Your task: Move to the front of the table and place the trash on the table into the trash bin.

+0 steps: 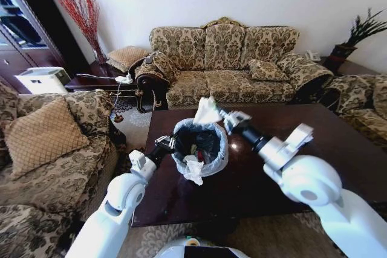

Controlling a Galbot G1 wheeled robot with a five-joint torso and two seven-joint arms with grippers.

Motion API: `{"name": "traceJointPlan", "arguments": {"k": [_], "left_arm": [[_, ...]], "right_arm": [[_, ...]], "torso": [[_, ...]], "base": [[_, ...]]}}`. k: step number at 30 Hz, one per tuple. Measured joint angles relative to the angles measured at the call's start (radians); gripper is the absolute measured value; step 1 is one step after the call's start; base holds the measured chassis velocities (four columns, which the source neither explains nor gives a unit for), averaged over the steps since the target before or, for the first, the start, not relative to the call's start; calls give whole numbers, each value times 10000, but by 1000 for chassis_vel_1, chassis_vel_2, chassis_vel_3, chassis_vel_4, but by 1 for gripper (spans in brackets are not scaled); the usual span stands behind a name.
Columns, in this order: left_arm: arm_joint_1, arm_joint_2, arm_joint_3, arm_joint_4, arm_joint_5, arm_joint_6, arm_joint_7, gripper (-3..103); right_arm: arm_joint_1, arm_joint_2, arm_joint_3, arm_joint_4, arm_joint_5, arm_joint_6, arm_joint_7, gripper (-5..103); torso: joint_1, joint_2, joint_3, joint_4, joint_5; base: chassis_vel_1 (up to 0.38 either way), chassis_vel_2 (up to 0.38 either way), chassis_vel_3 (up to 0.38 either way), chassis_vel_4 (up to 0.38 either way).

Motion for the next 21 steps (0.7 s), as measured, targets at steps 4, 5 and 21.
{"name": "traceJointPlan", "arguments": {"k": [4,5,21], "left_arm": [[33,-36,-35,0,0,1,3,3],[33,-36,-35,0,0,1,3,3],[557,-228,-667,-154,139,-191,-123,3]], "right_arm": [[-14,-82,-125,-55,-326,-161,-345,13],[-14,-82,-125,-55,-326,-161,-345,13],[-18,330,874,-716,-1434,205,1205,73]], "torso": [[0,0,0,0,0],[0,0,0,0,0],[1,0,0,-1,-1]], "base": [[0,0,0,0],[0,0,0,0],[0,0,0,0]]}}
